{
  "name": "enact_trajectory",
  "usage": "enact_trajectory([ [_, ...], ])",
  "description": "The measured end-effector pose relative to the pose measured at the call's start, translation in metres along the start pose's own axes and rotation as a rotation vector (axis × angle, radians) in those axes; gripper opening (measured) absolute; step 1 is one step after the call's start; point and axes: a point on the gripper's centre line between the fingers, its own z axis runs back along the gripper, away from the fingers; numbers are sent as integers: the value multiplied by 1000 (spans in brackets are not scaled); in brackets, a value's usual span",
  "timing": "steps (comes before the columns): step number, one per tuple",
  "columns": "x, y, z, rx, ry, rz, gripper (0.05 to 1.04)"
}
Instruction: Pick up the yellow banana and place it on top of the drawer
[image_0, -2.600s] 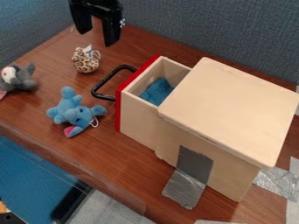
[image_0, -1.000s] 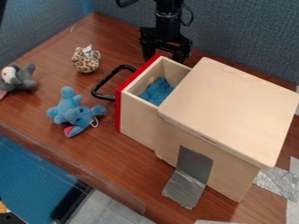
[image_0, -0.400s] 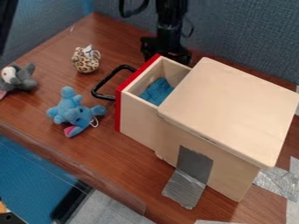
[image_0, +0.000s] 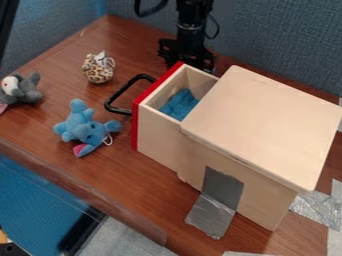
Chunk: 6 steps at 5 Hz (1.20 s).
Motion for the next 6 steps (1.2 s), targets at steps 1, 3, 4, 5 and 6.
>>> enact_trajectory([
  [1,11,6,14,-10,-30,21,517],
  [3,8,26,72,-34,-133,60,517],
  [4,-18,36,91,-59,-151,56,517],
  [5,-40,34,113,-101,-177,43,517],
  [6,-53,14,138,-124,-193,-2,517],
])
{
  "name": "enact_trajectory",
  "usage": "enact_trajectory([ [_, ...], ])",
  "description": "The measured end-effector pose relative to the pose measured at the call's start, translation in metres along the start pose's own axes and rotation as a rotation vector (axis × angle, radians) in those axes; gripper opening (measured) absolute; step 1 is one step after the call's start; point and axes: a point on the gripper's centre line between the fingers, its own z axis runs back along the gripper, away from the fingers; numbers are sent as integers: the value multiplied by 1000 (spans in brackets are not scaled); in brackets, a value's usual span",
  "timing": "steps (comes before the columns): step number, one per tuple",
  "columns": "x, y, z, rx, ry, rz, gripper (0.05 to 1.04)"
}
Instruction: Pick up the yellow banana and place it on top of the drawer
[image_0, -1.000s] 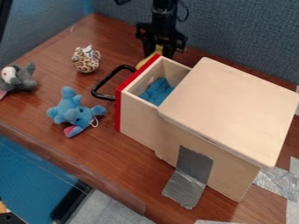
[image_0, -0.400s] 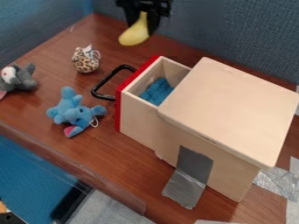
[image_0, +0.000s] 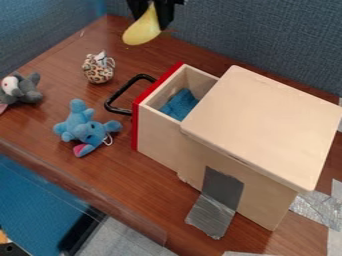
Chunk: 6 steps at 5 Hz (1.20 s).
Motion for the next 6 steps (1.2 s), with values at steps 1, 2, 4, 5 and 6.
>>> enact_trajectory([
  [1,-5,-40,14,-15,0,-69,517],
  [2,-12,-86,19,-20,6,-161,517],
  [4,-45,-128,-6,-21,92,-283,517],
  [5,-61,-130,-24,3,146,-309,517],
  [6,-71,-131,-34,-16,187,-311,517],
])
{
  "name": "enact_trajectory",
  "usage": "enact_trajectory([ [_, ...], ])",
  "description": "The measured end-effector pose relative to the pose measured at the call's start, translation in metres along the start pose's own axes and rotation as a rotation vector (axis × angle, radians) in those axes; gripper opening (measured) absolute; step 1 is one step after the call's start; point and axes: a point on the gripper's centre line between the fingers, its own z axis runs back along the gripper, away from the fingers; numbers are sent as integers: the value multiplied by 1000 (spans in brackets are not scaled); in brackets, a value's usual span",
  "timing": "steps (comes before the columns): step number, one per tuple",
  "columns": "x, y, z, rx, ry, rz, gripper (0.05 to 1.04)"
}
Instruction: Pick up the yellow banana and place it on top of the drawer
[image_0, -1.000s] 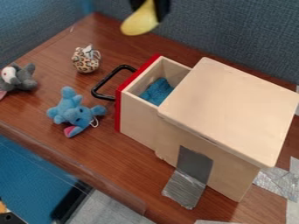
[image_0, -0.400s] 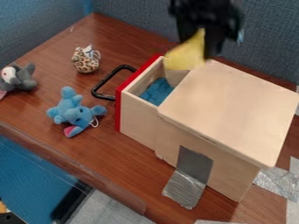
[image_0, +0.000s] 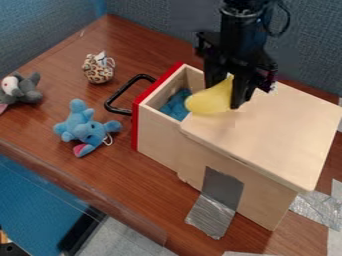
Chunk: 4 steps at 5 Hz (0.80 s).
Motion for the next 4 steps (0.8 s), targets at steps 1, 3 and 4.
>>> enact_trajectory([
  [1,-3,-4,-2,-26,20,-10,562],
  [3,7,-14,19,-39,40,-17,1007],
  [4,13,-15,50,-19,6,-9,1002],
])
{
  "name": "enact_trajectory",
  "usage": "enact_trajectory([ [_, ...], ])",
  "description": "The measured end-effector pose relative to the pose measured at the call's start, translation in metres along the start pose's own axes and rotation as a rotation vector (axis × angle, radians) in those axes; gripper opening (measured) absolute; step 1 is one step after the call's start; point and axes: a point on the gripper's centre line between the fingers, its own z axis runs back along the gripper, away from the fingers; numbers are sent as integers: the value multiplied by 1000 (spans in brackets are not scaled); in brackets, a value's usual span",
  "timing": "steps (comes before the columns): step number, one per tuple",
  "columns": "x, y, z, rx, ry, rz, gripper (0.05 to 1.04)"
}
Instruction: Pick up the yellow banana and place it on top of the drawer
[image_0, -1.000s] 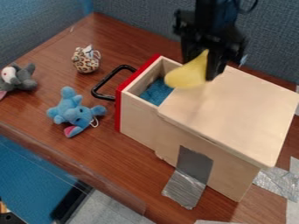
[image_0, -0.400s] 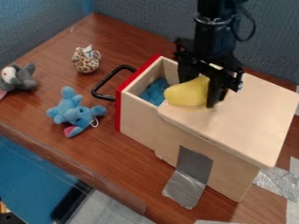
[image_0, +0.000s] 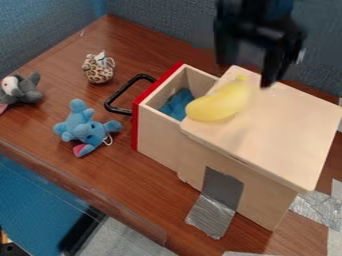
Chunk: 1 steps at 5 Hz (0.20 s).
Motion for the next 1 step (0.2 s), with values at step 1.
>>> enact_trajectory([
  [1,-4,6,20,46,-9,21,1001],
])
